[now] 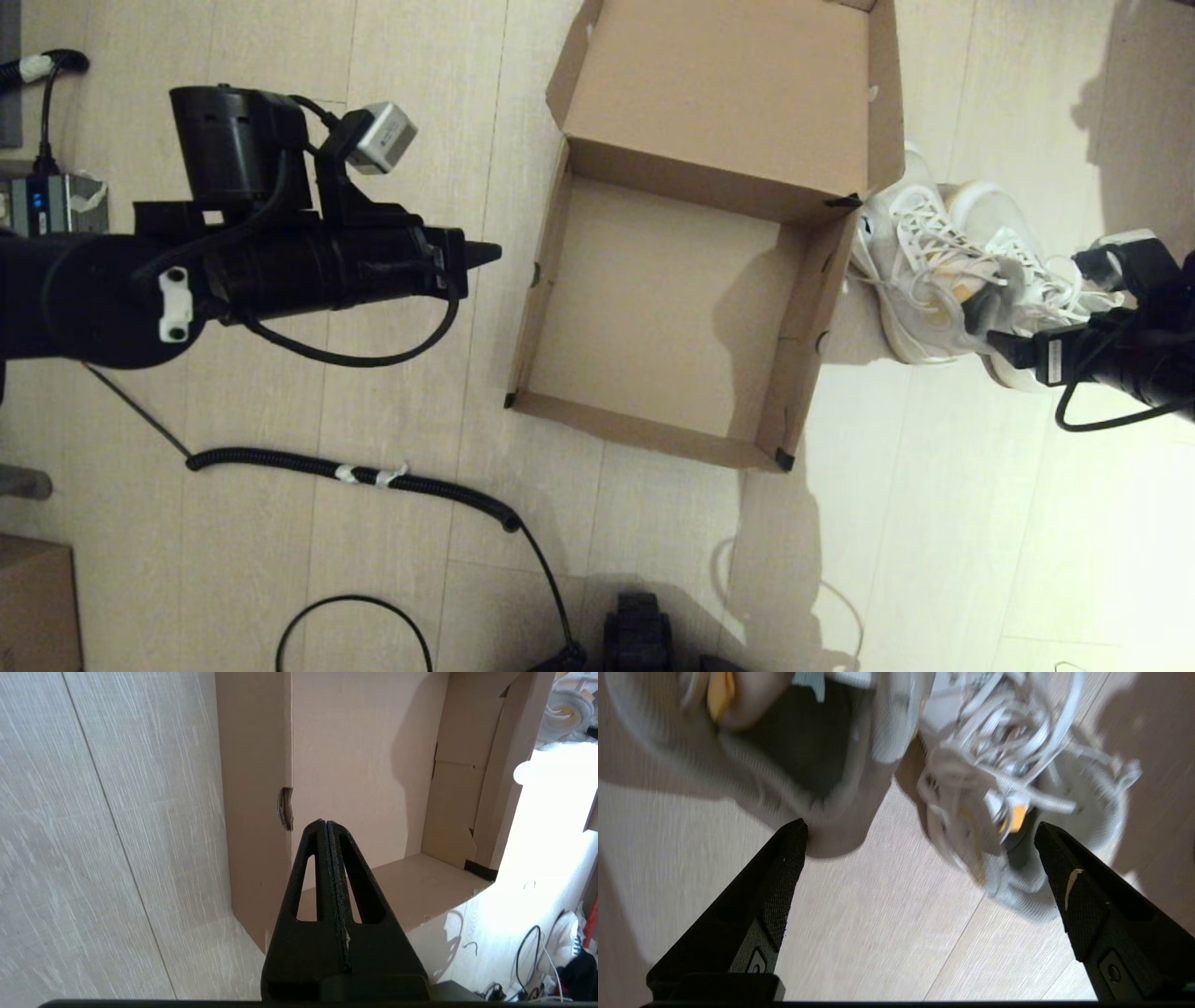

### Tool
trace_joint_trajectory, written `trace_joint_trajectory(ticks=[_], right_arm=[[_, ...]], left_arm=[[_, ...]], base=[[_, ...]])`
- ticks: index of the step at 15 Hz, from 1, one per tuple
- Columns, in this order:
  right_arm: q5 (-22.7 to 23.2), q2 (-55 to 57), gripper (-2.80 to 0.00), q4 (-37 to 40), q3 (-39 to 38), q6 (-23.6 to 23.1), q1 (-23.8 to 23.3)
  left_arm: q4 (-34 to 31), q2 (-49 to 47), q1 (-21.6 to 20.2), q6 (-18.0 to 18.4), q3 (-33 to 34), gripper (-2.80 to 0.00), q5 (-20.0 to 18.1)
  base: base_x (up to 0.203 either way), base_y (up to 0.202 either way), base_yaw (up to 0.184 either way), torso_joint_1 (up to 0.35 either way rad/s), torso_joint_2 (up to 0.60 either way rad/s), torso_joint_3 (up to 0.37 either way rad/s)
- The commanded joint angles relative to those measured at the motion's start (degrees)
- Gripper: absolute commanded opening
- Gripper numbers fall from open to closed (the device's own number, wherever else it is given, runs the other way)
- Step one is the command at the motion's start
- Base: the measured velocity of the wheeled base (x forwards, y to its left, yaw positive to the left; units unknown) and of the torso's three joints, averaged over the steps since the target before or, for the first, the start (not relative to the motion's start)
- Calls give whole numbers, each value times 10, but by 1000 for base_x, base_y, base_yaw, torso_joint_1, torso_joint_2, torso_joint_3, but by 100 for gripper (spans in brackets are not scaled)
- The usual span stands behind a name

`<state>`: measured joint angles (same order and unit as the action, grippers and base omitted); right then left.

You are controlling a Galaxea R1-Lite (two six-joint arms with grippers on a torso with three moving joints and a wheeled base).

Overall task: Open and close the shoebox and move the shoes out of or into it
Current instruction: Put the shoes into the shoe box

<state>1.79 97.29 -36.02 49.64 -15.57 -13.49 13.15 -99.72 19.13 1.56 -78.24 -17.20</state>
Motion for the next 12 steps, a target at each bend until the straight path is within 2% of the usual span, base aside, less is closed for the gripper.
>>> trace_joint_trajectory(ticks=[1,3,7,9,12], right_arm=[[1,-6,0,-3,-23,-2,-5],[5,15,0,-37,-45,-24,-31],[21,89,0,-171,-63,-36,-57],[26,102,0,-176,-65,-16,-56],[36,108,0,-176,-60,57,-47]], left_arm=[[-1,-4,0,0,-7,-280,-2],[-3,-7,1,1,-12,-280,-2],[-8,-13,6,7,-13,-280,-1],[-8,-13,6,9,-12,-280,-1],[-9,-10,6,8,-8,-280,-1]], base=[[0,0,0,0,0,0],[0,0,0,0,0,0],[0,0,0,0,0,0],[0,0,0,0,0,0],[0,0,0,0,0,0]])
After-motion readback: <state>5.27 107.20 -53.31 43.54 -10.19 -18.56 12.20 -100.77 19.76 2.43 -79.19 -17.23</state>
